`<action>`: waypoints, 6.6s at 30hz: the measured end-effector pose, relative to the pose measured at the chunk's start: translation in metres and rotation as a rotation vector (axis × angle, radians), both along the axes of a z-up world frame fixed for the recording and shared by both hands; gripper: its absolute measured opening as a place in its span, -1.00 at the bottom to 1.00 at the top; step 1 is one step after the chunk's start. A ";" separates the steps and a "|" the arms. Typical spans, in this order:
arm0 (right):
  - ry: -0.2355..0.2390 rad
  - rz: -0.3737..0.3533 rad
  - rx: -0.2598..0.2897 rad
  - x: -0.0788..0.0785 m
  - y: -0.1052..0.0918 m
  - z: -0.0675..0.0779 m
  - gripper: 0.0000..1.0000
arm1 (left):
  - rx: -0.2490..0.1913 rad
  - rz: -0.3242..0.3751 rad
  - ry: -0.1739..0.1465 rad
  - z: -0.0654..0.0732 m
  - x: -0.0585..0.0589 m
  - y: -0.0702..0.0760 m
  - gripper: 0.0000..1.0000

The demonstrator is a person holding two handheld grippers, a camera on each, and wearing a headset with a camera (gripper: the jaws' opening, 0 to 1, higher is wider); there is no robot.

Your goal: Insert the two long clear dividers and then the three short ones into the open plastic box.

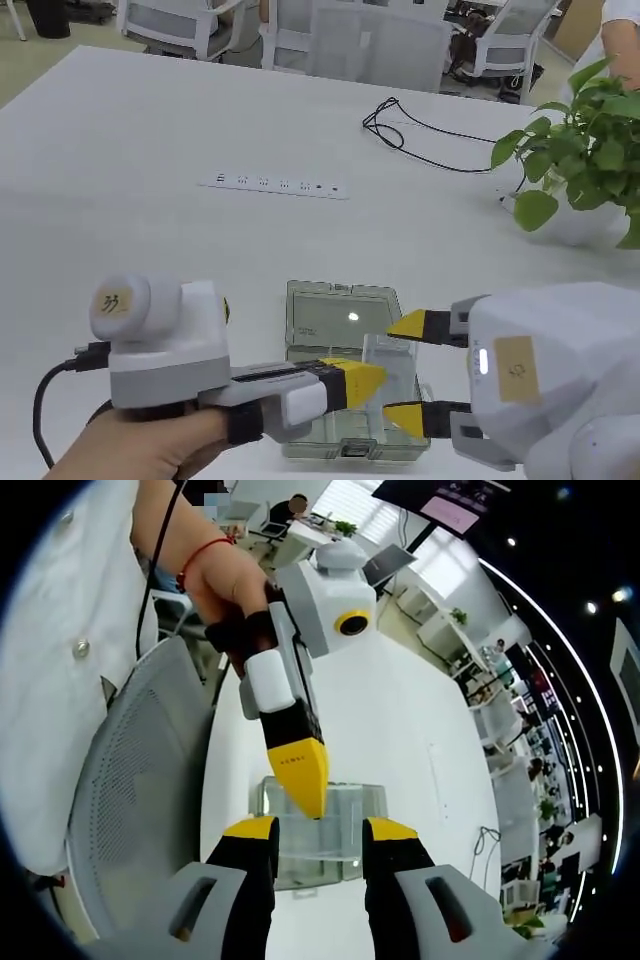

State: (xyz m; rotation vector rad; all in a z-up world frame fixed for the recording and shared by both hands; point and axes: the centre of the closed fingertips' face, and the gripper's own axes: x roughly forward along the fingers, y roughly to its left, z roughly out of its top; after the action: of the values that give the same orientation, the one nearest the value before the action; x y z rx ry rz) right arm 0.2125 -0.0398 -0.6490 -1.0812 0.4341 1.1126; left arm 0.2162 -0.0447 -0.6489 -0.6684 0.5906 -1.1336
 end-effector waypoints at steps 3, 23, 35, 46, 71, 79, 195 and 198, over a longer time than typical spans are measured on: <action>0.011 -0.006 0.026 0.000 0.000 0.006 -0.31 | 0.015 -0.001 -0.021 0.000 0.002 0.002 -1.00; 0.322 0.010 0.263 -0.004 -0.004 0.032 -0.37 | 0.211 -0.192 -0.468 0.005 -0.018 0.004 -1.00; 0.442 0.040 0.293 -0.016 0.000 0.033 -0.45 | 0.246 -0.300 -0.584 0.006 -0.035 0.003 -1.00; 0.494 0.102 0.251 -0.030 0.006 0.026 -0.53 | 0.252 -0.337 -0.623 0.008 -0.042 0.006 -1.00; 0.570 0.189 0.224 -0.048 0.013 0.021 -0.94 | 0.234 -0.312 -0.656 0.019 -0.050 0.011 -1.00; 0.567 0.210 0.211 -0.051 0.015 0.021 -0.94 | 0.235 -0.294 -0.654 0.019 -0.051 0.012 -1.00; 0.526 0.083 0.057 0.055 -0.009 -0.119 -0.95 | 0.358 -0.080 -0.412 -0.053 -0.009 0.051 0.90; 0.529 0.082 0.060 0.056 -0.008 -0.119 -0.95 | 0.356 -0.081 -0.417 -0.052 -0.009 0.051 0.89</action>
State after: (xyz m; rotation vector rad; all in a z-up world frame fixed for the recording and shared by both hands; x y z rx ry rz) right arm 0.2682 -0.0479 -0.7678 -0.7470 0.7703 1.4779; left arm 0.2070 0.0062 -0.7010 -0.0954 0.4466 -1.1635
